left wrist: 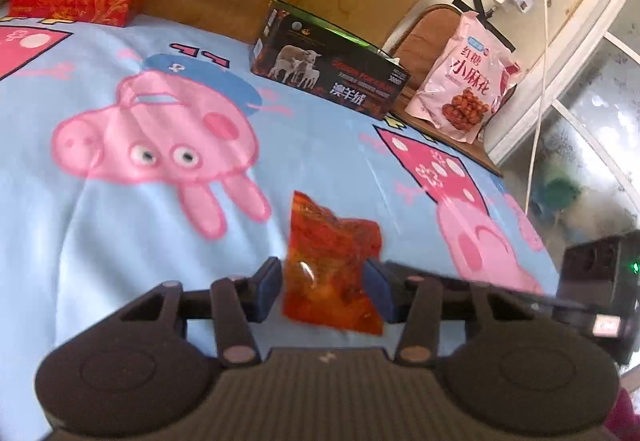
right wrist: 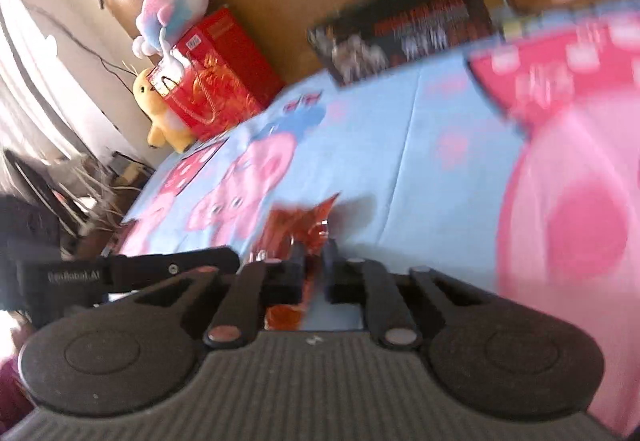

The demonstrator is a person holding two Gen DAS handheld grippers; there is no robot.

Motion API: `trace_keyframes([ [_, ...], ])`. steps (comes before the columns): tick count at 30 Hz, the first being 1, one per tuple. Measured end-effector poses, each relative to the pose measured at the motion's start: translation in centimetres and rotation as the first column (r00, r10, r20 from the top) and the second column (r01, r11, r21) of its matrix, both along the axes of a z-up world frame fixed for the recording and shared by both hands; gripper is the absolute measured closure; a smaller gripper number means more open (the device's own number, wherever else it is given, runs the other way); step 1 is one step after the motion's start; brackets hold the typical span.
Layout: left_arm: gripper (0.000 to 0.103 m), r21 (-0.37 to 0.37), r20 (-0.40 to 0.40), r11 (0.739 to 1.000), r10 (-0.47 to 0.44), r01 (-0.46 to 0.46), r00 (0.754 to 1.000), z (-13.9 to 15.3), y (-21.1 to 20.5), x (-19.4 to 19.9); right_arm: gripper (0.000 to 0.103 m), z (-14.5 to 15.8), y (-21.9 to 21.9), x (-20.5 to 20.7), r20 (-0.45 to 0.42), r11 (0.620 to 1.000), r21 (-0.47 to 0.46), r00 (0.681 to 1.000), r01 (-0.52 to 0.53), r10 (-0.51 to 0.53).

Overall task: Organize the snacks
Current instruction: 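Grasp the red spicy-strip bag with the left tool, then carry the red bag into the black box with the left tool and release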

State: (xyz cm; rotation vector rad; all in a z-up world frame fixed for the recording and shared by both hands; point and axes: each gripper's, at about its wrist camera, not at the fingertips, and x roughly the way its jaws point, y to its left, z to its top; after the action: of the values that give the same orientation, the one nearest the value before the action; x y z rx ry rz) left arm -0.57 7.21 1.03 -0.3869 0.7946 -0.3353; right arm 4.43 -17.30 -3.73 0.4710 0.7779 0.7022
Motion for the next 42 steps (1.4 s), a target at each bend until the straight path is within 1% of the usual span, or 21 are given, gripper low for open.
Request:
trace_keyframes([
  [1, 0.058, -0.001, 0.001, 1.0, 0.002, -0.002, 1.0, 0.0, 0.1, -0.5, 0.095, -0.3, 0.2, -0.7, -0.019, 1.0, 0.029, 1.0, -0.002, 0.003],
  [2, 0.058, -0.014, 0.0, 1.0, 0.003, -0.003, 1.0, -0.1, 0.3, -1.0, 0.095, -0.3, 0.3, -1.5, -0.012, 0.999, 0.033, 1.0, 0.005, -0.005],
  [4, 0.067, -0.034, -0.008, 0.999, 0.012, -0.012, 1.0, -0.1, 0.9, -1.5, 0.094, 0.1, 0.6, -2.6, -0.004, 1.0, 0.026, 1.0, -0.003, 0.004],
  [7, 0.072, -0.081, -0.031, 0.996, 0.029, -0.031, 0.999, -0.4, 1.9, -2.4, 0.091, 0.3, 0.7, -3.6, -0.004, 0.998, 0.041, 0.999, -0.036, 0.036],
  [9, 0.072, -0.124, -0.039, 0.992, 0.027, -0.032, 0.999, -0.7, 2.3, -3.0, 0.091, 0.3, 0.8, -4.0, -0.004, 0.998, 0.043, 0.999, -0.037, 0.037],
  [12, 0.072, -0.156, -0.053, 0.988, 0.008, -0.016, 0.999, -1.0, 2.4, -3.4, 0.091, 0.3, 0.4, -4.5, 0.013, 0.999, 0.035, 1.0, -0.008, 0.008],
  [14, 0.069, -0.166, -0.058, 0.986, 0.005, -0.014, 0.998, -1.1, 2.7, -3.5, 0.09, 0.4, 0.2, -4.5, 0.025, 1.0, 0.02, 1.0, 0.009, -0.009],
  [15, 0.067, -0.173, -0.061, 0.985, -0.003, -0.008, 0.998, -1.1, 2.8, -3.4, 0.088, 0.5, 0.2, -4.4, 0.036, 1.0, 0.006, 0.999, 0.023, -0.023],
  [17, 0.063, -0.19, -0.066, 0.982, -0.022, 0.009, 0.998, -1.2, 3.0, -3.2, 0.078, 0.8, -0.1, -4.6, 0.07, 0.998, -0.022, 0.996, 0.054, -0.052],
  [18, 0.062, -0.195, -0.067, 0.981, -0.028, 0.014, 0.997, -1.2, 2.9, -3.1, 0.077, 0.8, -0.1, -4.4, 0.078, 0.998, -0.025, 0.995, 0.063, -0.06],
  [20, 0.065, -0.197, -0.064, 0.98, -0.038, 0.024, 0.997, -1.3, 2.6, -2.8, 0.076, 0.5, -0.2, -3.7, 0.056, 0.998, -0.002, 0.997, 0.059, -0.059],
  [22, 0.072, -0.186, -0.059, 0.982, -0.037, 0.026, 0.998, -1.3, 2.1, -2.6, 0.076, 0.0, 0.1, -2.8, 0.011, 0.998, 0.06, 0.999, 0.034, -0.035],
  [23, 0.074, -0.176, -0.053, 0.984, -0.025, 0.015, 0.998, -1.3, 2.1, -2.6, 0.087, -0.2, 0.5, -2.4, -0.012, 0.996, 0.083, 1.0, 0.011, -0.01],
  [24, 0.078, -0.168, -0.054, 0.986, -0.021, 0.011, 0.998, -1.2, 2.0, -2.5, 0.088, -0.6, 1.1, -2.2, -0.042, 0.995, 0.103, 0.999, -0.012, 0.017],
  [25, 0.083, -0.173, -0.057, 0.985, -0.022, 0.012, 0.998, -1.2, 2.0, -2.4, 0.089, -0.6, 1.3, -2.3, -0.041, 0.993, 0.115, 0.999, -0.004, 0.009],
  [27, 0.085, -0.201, -0.075, 0.98, -0.028, 0.012, 0.997, -1.3, 2.2, -2.0, 0.091, -0.3, 1.3, -2.2, -0.024, 0.992, 0.124, 1.0, -0.014, 0.017],
  [30, 0.085, -0.22, -0.078, 0.975, -0.038, 0.02, 0.996, -0.8, 2.0, -0.8, 0.092, 0.3, 0.8, -1.6, -0.032, 0.986, 0.169, 0.999, -0.011, 0.017],
  [33, 0.084, -0.196, -0.037, 0.98, -0.046, 0.038, 0.998, 0.8, 1.4, 0.9, 0.092, 1.0, 0.2, -0.4, -0.052, 0.976, 0.219, 0.999, 0.002, 0.01],
  [36, 0.084, -0.171, 0.021, 0.984, -0.054, 0.057, 0.998, 3.3, 0.8, 3.6, 0.092, 2.2, -0.7, 1.8, -0.075, 0.958, 0.284, 0.997, 0.03, -0.009],
  [38, 0.083, -0.147, 0.066, 0.987, -0.059, 0.068, 0.996, 5.3, 0.4, 6.2, 0.092, 3.6, -1.3, 3.6, -0.056, 0.951, 0.306, 0.998, 0.039, -0.023],
  [42, 0.083, -0.082, 0.15, 0.995, -0.046, 0.059, 0.988, 8.7, 0.0, 12.6, 0.092, 7.5, -1.6, 8.6, 0.041, 0.952, 0.301, 0.997, 0.045, -0.06],
])
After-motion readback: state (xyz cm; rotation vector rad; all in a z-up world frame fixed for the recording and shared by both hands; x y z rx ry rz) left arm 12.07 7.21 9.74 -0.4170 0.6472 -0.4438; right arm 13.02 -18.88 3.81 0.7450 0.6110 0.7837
